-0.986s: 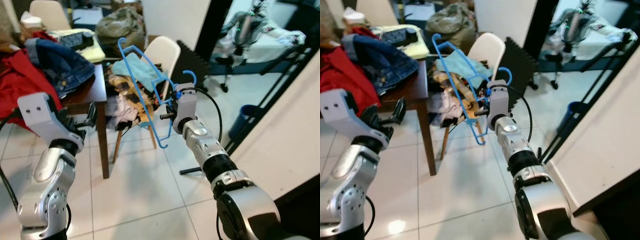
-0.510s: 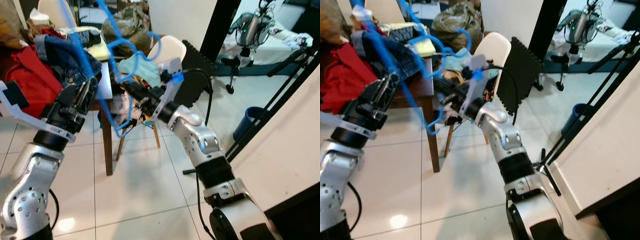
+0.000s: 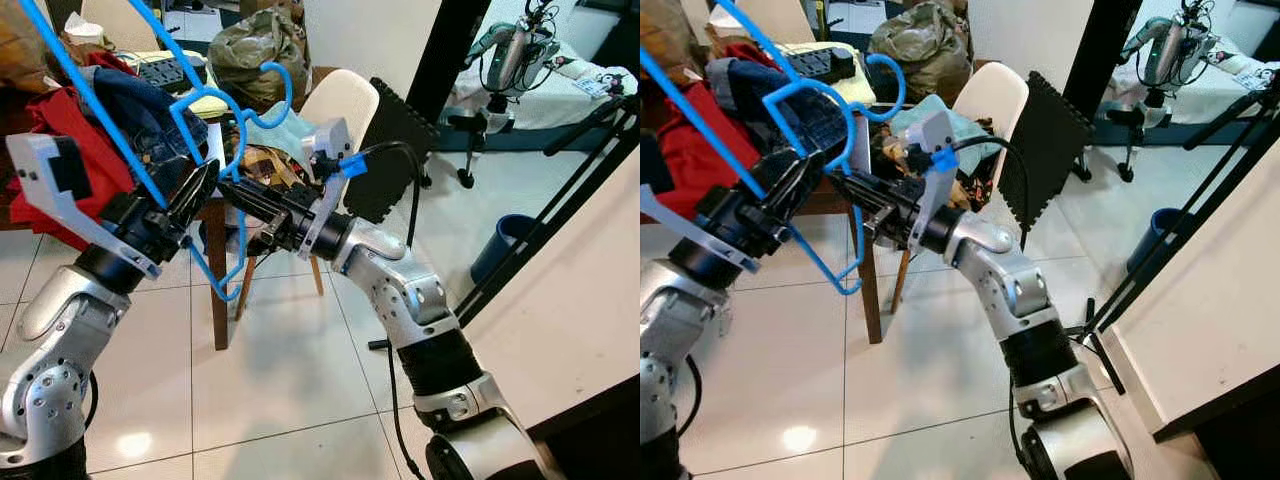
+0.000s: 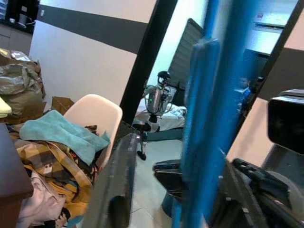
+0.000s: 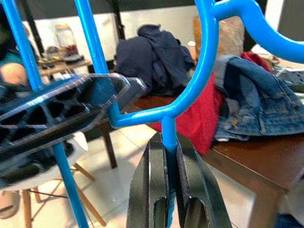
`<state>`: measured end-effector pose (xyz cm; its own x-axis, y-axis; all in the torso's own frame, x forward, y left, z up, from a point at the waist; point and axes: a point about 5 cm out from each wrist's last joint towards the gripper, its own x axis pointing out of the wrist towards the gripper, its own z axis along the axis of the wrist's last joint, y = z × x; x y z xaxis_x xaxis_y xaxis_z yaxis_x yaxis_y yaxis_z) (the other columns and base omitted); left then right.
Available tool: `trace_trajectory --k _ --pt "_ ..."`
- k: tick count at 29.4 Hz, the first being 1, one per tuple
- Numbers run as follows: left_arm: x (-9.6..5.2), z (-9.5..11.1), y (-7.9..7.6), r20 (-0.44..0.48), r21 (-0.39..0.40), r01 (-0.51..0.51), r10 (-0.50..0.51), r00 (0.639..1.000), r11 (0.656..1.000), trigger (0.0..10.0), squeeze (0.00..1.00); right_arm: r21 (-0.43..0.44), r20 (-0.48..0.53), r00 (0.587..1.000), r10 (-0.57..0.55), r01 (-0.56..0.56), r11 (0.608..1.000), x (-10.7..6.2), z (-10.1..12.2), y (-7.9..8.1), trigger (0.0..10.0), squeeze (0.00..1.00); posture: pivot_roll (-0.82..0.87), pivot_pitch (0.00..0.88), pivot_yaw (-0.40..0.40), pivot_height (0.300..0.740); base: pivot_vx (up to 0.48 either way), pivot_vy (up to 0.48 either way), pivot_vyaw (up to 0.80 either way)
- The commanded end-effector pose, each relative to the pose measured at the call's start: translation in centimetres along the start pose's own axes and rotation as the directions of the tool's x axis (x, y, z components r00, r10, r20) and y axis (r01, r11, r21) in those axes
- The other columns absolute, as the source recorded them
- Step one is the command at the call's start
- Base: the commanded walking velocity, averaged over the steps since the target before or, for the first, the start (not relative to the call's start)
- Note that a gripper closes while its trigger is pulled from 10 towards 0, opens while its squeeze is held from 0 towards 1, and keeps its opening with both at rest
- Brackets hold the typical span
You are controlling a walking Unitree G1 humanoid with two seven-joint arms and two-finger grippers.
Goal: Hang hanger
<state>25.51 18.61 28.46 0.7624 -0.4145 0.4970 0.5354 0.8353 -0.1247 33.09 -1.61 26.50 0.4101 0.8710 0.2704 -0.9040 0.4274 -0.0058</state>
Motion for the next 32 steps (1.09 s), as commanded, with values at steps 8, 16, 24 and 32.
trace_trajectory --k 8,16,24,32 --pt "0.4 0.2 -1.6 -0.032 0.055 0.067 -0.066 0.997 0.996 10.0 0.0 -0.02 -0.073 0.988 -0.135 0.134 0.991 -0.3 -1.1 -1.5 10.0 0.0 0.09 0.113 -0.128 0.74 0.0 0.0 0.0" --pt "0.9 0.7 -2.6 -0.035 0.102 0.091 -0.088 0.996 0.991 10.0 1.0 -0.035 -0.086 0.984 -0.158 0.155 0.987 -0.3 -1.3 -1.7 10.0 0.0 0.09 0.108 -0.129 0.74 0.0 0.0 0.0" --pt "1.1 1.0 -2.6 -0.032 0.165 0.051 -0.047 0.998 0.985 10.0 0.0 -0.042 -0.09 0.983 -0.163 0.16 0.986 -0.2 -1.4 -1.8 10.0 0.0 0.1 0.103 -0.13 0.74 0.0 0.0 0.0" --pt "1.1 2.1 -1.9 0.022 0.208 -0.016 0.012 1.0 0.978 0.0 0.0 -0.051 -0.094 0.981 -0.17 0.165 0.985 -0.1 -1.4 -1.8 10.0 0.0 0.09 0.107 -0.128 0.74 0.0 0.0 0.0"
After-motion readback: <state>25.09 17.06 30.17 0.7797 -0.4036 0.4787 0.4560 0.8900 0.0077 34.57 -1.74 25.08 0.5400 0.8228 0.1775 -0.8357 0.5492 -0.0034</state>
